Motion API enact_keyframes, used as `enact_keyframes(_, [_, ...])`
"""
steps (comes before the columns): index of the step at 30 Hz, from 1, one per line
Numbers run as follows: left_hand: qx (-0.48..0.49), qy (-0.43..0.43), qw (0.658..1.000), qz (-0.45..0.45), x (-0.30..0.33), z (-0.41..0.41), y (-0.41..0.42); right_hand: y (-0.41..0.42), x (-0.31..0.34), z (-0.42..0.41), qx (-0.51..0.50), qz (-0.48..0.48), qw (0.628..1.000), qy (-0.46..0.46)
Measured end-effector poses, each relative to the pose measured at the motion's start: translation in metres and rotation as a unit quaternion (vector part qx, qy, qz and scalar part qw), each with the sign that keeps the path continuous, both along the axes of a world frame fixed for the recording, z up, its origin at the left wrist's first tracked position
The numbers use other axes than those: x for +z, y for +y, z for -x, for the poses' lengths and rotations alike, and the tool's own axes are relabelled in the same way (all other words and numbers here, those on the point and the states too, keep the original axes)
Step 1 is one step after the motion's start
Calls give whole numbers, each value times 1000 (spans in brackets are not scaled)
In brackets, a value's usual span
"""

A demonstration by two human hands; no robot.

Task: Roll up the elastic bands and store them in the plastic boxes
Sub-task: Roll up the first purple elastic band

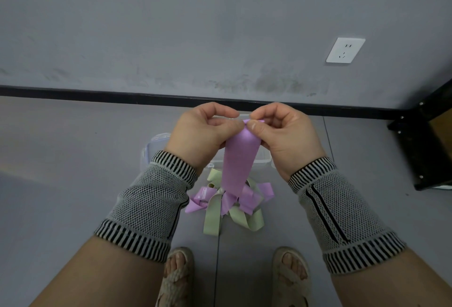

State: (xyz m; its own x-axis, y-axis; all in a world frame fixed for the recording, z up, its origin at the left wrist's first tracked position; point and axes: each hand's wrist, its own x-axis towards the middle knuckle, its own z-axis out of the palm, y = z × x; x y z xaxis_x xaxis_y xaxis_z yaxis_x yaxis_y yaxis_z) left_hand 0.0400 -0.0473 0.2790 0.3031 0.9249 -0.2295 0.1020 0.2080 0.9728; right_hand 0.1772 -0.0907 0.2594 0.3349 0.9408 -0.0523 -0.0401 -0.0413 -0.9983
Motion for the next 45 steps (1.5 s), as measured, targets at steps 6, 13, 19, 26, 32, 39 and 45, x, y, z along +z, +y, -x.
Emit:
enact_keyframes(6, [16, 18, 998, -49, -4, 2, 3, 1, 0, 3, 16, 6, 1000, 7])
enact_keyframes(13, [20, 19, 997, -75, -3, 2, 3, -1, 2, 1, 13, 5, 1000, 17])
enact_keyframes(19, [12, 53, 997, -61, -6, 4, 4, 0, 1, -2, -16, -12, 1000, 19])
enact_keyframes(26, [35, 20, 998, -49, -6, 1, 3, -1, 3, 0, -26, -28, 999, -6])
enact_keyframes(32, [51, 36, 993, -98, -5, 2, 3, -1, 4, 0, -2, -19, 1000, 5])
enact_keyframes(39, [45, 25, 994, -97, -5, 0, 1, 1, 3, 0, -56, -5, 995, 85])
enact_keyframes(45, [48, 33, 993, -99, -5, -2, 1, 2, 3, 1, -66, 5, 992, 107])
